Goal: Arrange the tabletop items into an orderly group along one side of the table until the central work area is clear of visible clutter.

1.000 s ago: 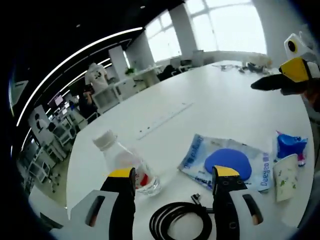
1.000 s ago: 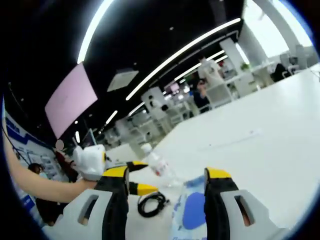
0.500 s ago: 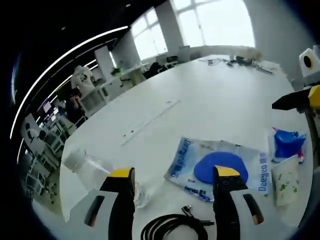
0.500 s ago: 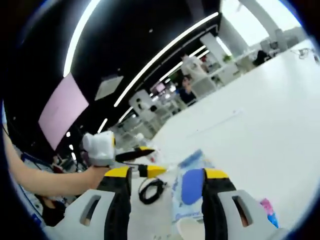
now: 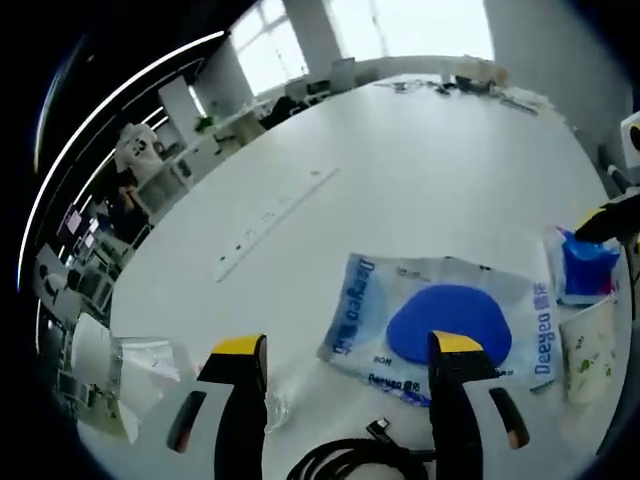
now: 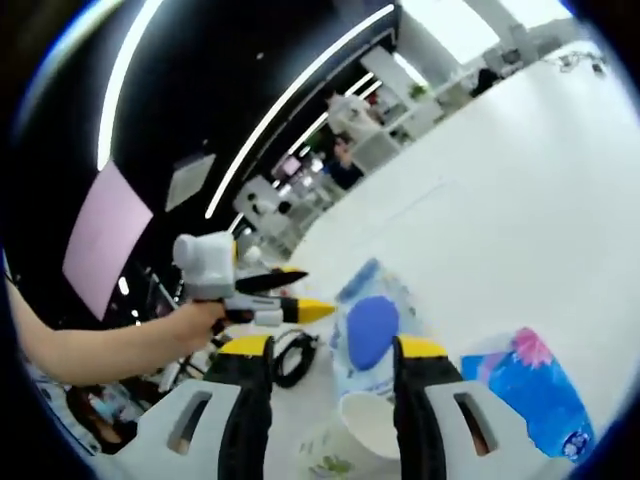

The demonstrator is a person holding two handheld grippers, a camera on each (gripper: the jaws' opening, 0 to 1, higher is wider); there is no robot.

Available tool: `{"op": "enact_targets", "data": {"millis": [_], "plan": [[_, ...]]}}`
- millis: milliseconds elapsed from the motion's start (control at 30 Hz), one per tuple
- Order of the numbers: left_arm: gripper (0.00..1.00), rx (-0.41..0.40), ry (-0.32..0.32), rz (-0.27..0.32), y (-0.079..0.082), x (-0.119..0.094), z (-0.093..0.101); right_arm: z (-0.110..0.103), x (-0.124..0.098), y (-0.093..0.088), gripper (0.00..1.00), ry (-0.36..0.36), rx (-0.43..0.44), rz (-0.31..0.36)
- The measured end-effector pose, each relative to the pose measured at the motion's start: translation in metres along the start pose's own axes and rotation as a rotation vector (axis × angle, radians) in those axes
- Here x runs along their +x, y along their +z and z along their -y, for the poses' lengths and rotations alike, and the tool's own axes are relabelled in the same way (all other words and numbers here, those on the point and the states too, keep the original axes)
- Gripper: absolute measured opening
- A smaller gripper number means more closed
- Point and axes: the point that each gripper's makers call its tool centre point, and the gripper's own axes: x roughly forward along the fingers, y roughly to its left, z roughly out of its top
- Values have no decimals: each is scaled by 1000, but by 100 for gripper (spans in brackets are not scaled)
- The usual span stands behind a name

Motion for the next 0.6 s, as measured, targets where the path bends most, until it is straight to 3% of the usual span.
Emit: {"op": "enact_targets", "data": {"millis": [267,367,600], "plan": [[61,10,-27,-27,-3,19,-6,20,-2,-13,40,-53,94,-41],[60,6,-35,-37,-6,25,-8,23,-1,-22,34,-57,114,-72],[57,0,-52,-55,-13,35,-10,31,2,-35,30,-92,186,-112]]}}
